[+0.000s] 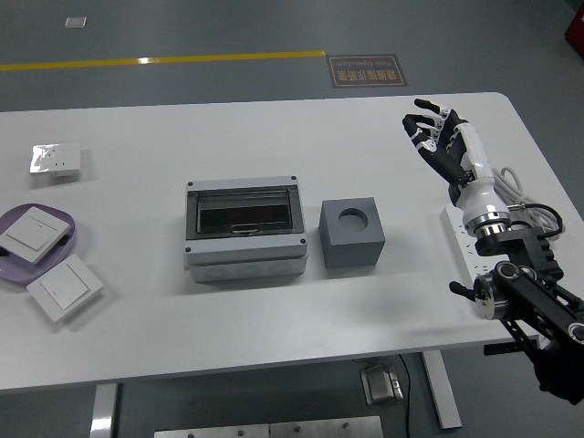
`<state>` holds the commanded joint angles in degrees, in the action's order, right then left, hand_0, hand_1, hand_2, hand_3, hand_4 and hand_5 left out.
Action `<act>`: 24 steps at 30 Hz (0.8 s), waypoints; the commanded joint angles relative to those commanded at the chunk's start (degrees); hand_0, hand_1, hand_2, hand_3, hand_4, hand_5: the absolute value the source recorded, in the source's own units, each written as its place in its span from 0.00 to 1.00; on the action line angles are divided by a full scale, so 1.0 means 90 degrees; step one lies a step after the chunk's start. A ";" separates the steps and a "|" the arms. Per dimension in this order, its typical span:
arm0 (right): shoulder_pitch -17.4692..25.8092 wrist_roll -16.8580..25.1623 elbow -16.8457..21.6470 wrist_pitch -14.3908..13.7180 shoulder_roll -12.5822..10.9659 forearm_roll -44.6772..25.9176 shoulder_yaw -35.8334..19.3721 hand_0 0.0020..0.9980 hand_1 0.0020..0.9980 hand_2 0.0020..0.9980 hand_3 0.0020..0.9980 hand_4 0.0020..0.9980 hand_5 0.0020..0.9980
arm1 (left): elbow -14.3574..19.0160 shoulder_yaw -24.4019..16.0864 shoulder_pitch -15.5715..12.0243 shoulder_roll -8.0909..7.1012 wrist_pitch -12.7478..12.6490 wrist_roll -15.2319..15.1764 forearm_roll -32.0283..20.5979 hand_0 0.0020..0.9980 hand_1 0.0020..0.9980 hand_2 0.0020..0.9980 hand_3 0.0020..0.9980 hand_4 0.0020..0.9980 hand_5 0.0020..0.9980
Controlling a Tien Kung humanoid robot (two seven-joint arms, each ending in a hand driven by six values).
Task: Pick up the cylinder from the cube,place it in the box,flap close box
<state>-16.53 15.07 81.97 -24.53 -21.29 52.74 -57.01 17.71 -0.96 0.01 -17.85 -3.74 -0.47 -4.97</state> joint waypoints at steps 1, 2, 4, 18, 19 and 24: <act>-0.0004 -0.0003 -0.0010 0.0004 0.0003 -0.0002 0.0016 0.76 0.70 0.70 0.80 0.81 0.42 | 0.0000 0.0000 0.0007 0.0007 0.0001 -0.0001 0.0002 0.61 0.63 0.61 0.64 0.73 0.29; -0.0008 -0.0007 -0.0018 0.0011 0.0006 -0.0001 0.0031 0.76 0.70 0.70 0.80 0.81 0.42 | 0.0001 0.0000 0.0015 0.0015 0.0002 -0.0001 0.0002 0.61 0.63 0.61 0.64 0.73 0.29; -0.0012 -0.0005 -0.0028 0.0022 0.0012 -0.0004 0.0052 0.76 0.70 0.70 0.80 0.81 0.42 | 0.0000 0.0004 0.0026 0.0029 0.0004 -0.0001 -0.0003 0.61 0.63 0.61 0.64 0.73 0.29; -0.0158 0.0051 -0.0061 -0.0005 0.0123 0.0005 0.0304 0.76 0.70 0.69 0.82 0.82 0.41 | 0.0015 -0.0107 0.0050 0.0045 0.0003 0.0004 0.0097 0.61 0.63 0.61 0.64 0.72 0.29; -0.0153 0.0053 -0.0066 -0.0007 0.0122 0.0002 0.0307 0.76 0.70 0.69 0.82 0.82 0.41 | 0.0015 -0.0103 0.0051 0.0048 0.0003 0.0004 0.0093 0.61 0.63 0.61 0.64 0.72 0.29; -0.0132 0.0064 -0.0082 -0.0010 0.0106 -0.0011 0.0308 0.75 0.70 0.69 0.82 0.83 0.40 | 0.0015 -0.0089 0.0046 0.0056 0.0001 0.0006 0.0083 0.61 0.63 0.61 0.64 0.72 0.29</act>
<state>-17.72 15.65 81.23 -24.62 -20.33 52.65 -54.24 17.84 -1.76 0.42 -17.34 -3.73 -0.42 -4.22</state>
